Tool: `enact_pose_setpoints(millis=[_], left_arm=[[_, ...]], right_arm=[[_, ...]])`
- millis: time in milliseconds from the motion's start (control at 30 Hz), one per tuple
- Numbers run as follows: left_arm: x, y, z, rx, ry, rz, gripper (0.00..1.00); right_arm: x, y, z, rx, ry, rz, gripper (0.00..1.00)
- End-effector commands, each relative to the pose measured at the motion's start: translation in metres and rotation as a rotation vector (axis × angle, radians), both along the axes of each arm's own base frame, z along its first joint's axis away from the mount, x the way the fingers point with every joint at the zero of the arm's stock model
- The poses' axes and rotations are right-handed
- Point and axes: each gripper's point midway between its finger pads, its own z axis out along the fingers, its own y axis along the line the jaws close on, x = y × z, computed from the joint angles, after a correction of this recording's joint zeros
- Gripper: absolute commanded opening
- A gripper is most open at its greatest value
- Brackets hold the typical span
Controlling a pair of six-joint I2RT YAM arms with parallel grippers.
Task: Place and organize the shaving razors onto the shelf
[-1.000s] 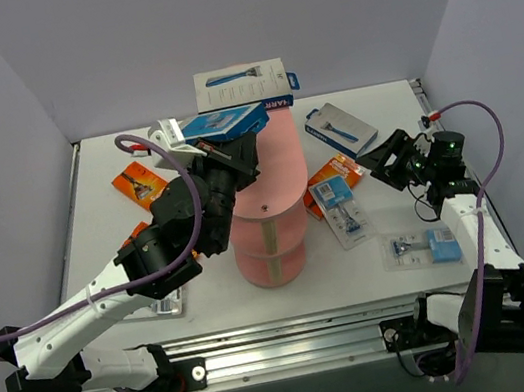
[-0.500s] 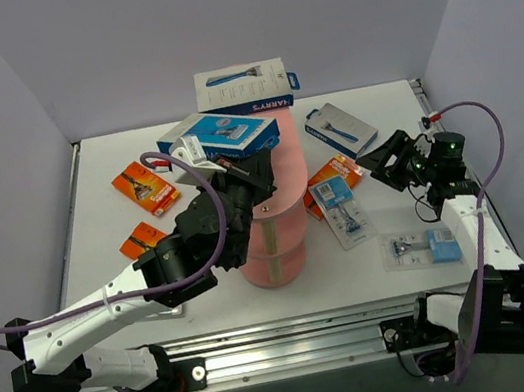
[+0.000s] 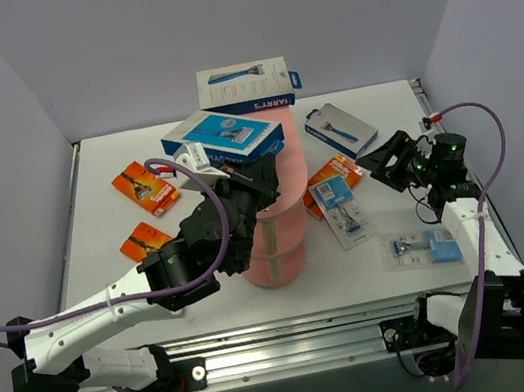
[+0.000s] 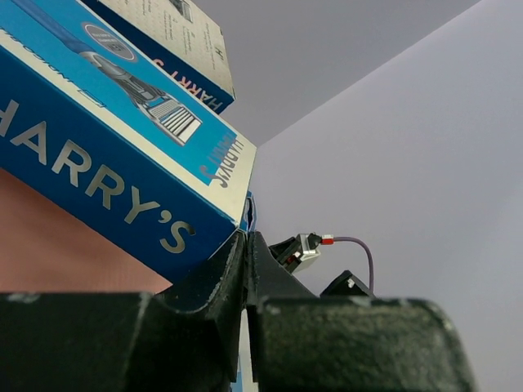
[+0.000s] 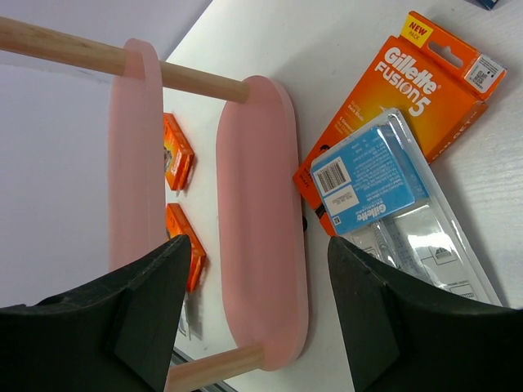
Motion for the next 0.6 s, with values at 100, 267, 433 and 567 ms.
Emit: enact_pose_setpoints(millis=[100,267,433,567], left_arm=[[-0.013,-0.001,0.027,-0.135,-0.030,-0.065,0.20],[-0.016,-0.001,0.023,-0.144,-0.021,-0.077,0.32],[-0.019,0.002,0.019,-0.163,-0.012,-0.091,0.43],[-0.022,0.000,0.016,-0.160,-0.006,-0.108,0.59]], right_arm=[[-0.003,0.002,0.013,0.005,-0.045,0.020,0.63],[-0.004,0.002,0.013,0.006,-0.044,0.020,0.64],[-0.004,0.003,0.012,0.012,-0.041,0.021,0.64],[-0.003,0.003,0.012,0.015,-0.038,0.020,0.64]])
